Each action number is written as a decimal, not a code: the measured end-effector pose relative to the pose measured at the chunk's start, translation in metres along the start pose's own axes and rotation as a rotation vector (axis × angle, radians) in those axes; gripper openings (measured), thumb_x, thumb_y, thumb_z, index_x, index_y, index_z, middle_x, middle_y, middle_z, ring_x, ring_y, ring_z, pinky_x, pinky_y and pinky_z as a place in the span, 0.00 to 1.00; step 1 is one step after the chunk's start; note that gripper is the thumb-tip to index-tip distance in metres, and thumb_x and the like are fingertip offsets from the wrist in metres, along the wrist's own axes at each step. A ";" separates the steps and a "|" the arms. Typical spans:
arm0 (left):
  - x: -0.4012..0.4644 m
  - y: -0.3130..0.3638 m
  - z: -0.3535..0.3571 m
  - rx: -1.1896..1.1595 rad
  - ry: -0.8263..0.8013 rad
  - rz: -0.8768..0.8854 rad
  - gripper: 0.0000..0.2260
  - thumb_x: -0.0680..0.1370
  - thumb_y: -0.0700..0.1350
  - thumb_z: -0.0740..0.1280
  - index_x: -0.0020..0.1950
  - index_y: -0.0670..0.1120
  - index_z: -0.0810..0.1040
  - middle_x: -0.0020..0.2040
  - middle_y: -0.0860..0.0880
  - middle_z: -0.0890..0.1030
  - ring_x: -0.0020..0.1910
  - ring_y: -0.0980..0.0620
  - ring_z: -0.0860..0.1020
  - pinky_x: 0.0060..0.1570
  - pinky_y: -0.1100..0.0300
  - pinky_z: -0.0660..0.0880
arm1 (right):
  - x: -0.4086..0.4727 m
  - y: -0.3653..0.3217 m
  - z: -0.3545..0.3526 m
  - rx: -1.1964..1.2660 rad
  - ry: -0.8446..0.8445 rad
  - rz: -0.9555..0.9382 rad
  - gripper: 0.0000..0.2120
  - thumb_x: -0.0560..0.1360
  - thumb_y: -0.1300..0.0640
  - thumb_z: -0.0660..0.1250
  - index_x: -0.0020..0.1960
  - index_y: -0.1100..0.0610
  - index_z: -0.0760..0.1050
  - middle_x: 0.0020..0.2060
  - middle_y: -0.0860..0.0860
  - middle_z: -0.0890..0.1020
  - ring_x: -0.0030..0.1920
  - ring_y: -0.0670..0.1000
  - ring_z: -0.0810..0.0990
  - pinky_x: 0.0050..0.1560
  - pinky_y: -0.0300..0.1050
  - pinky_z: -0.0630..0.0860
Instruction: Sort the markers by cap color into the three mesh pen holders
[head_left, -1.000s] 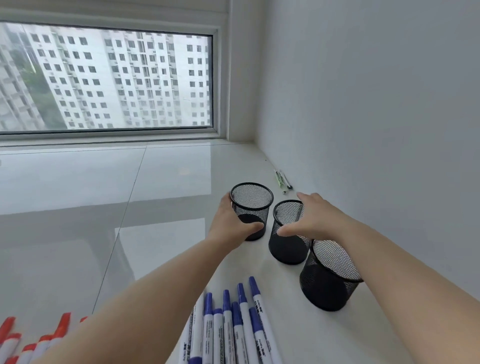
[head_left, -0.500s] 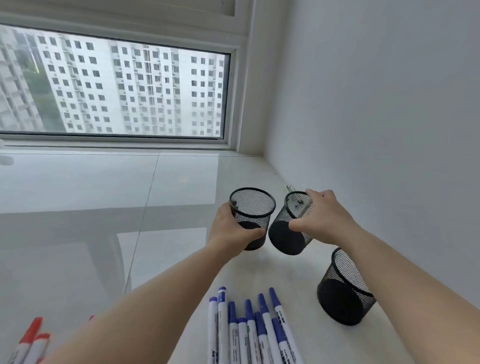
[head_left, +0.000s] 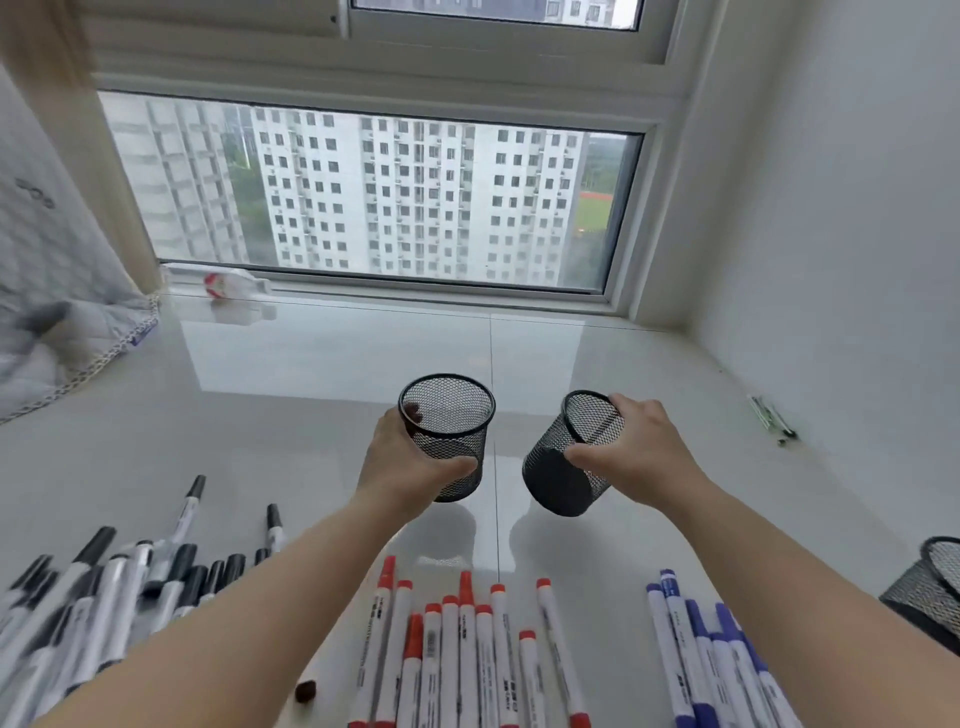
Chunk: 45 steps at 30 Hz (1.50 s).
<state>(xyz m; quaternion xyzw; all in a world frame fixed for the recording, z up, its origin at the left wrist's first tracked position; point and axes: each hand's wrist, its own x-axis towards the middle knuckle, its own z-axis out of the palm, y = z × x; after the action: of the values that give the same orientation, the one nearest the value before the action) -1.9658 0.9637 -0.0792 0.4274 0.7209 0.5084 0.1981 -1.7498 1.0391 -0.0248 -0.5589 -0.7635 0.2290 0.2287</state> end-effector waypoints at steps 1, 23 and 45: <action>0.001 -0.006 -0.009 0.008 0.009 -0.013 0.33 0.61 0.48 0.79 0.60 0.48 0.68 0.57 0.51 0.73 0.54 0.54 0.71 0.52 0.62 0.66 | 0.000 -0.008 0.008 -0.021 -0.019 -0.008 0.41 0.65 0.47 0.72 0.73 0.54 0.59 0.65 0.52 0.64 0.61 0.51 0.69 0.50 0.39 0.66; -0.011 -0.050 -0.047 0.119 -0.066 -0.108 0.36 0.62 0.51 0.79 0.63 0.46 0.65 0.57 0.52 0.69 0.53 0.55 0.67 0.54 0.64 0.63 | -0.007 -0.051 0.074 -0.245 -0.155 -0.160 0.44 0.64 0.44 0.71 0.74 0.54 0.55 0.66 0.53 0.63 0.67 0.53 0.63 0.65 0.46 0.67; -0.106 0.051 0.011 0.246 0.152 0.587 0.22 0.67 0.38 0.71 0.60 0.43 0.73 0.62 0.44 0.70 0.61 0.45 0.68 0.62 0.59 0.63 | -0.068 0.049 -0.023 -0.215 0.212 -0.051 0.28 0.73 0.52 0.66 0.70 0.56 0.64 0.67 0.53 0.68 0.68 0.54 0.62 0.65 0.48 0.62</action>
<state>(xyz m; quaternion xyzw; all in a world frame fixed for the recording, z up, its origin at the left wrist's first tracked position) -1.8776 0.8895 -0.0536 0.5986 0.6357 0.4832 -0.0642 -1.6810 0.9897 -0.0427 -0.5817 -0.7691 0.0797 0.2525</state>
